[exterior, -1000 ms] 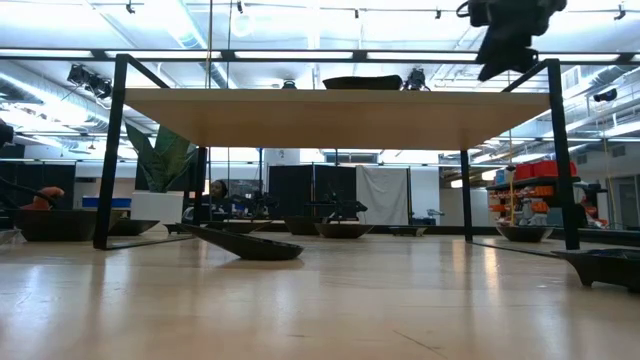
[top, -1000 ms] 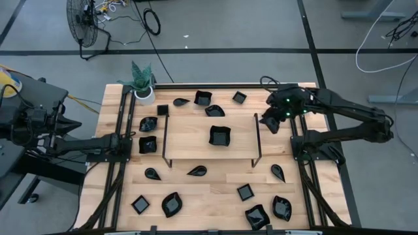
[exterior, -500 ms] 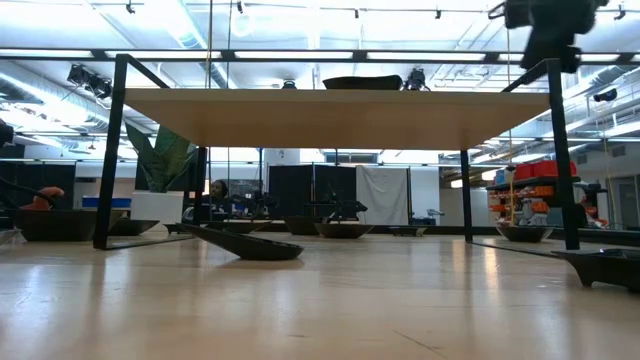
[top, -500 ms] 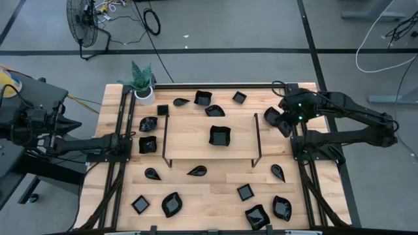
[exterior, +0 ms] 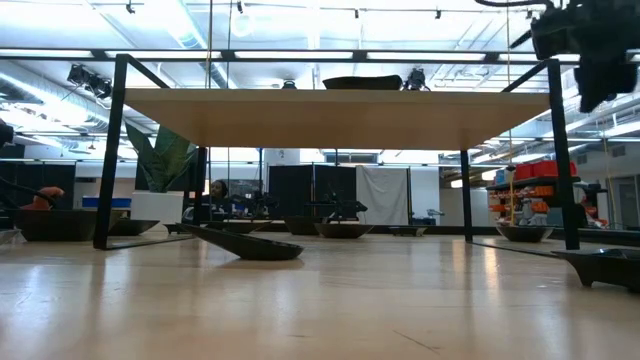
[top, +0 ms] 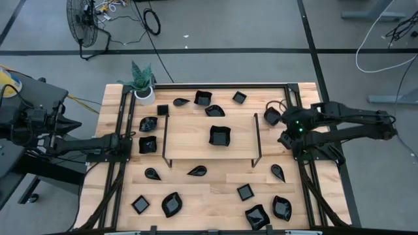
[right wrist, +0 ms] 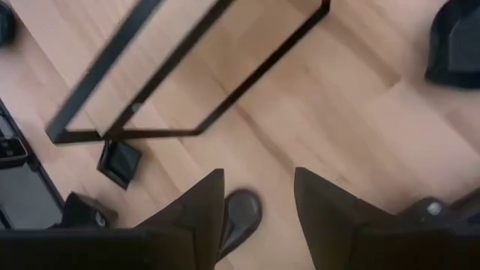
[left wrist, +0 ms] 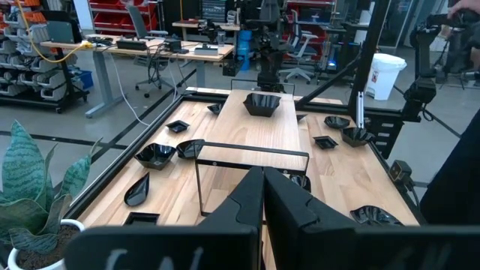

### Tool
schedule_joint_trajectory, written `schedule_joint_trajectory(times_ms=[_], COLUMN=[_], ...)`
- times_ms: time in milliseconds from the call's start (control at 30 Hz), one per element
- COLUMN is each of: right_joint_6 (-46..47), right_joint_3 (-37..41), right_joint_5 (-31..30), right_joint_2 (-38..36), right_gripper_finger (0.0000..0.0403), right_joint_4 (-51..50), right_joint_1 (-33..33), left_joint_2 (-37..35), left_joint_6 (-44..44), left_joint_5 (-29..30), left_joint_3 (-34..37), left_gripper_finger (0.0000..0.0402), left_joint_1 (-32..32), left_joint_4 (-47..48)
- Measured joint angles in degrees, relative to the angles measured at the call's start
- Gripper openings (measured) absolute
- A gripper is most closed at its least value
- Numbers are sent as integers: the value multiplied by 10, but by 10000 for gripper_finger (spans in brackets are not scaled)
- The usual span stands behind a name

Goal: Pick & Place Mini shaped plates
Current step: Put the drop shaped plate on the shelf

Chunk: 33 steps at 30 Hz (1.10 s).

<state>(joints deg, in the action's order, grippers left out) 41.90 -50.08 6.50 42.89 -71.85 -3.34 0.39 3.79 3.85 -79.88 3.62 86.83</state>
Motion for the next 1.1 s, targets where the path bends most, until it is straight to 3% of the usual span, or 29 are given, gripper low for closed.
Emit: schedule_joint_trajectory(times_ms=[567, 800, 1100], right_joint_6=[200, 253, 298], right_joint_3=[86, 87, 86], right_joint_5=[-1, -42, -34], right_joint_2=[19, 35, 73], right_gripper_finger=[165, 165, 165], right_joint_4=[1, 7, 47], right_joint_1=[115, 158, 212], left_joint_2=[0, 0, 0], left_joint_6=[0, 0, 0], left_joint_5=[0, 0, 0], left_joint_3=[0, 0, 0], left_gripper_finger=[18, 18, 18], left_joint_1=[0, 0, 0], left_joint_4=[0, 0, 0])
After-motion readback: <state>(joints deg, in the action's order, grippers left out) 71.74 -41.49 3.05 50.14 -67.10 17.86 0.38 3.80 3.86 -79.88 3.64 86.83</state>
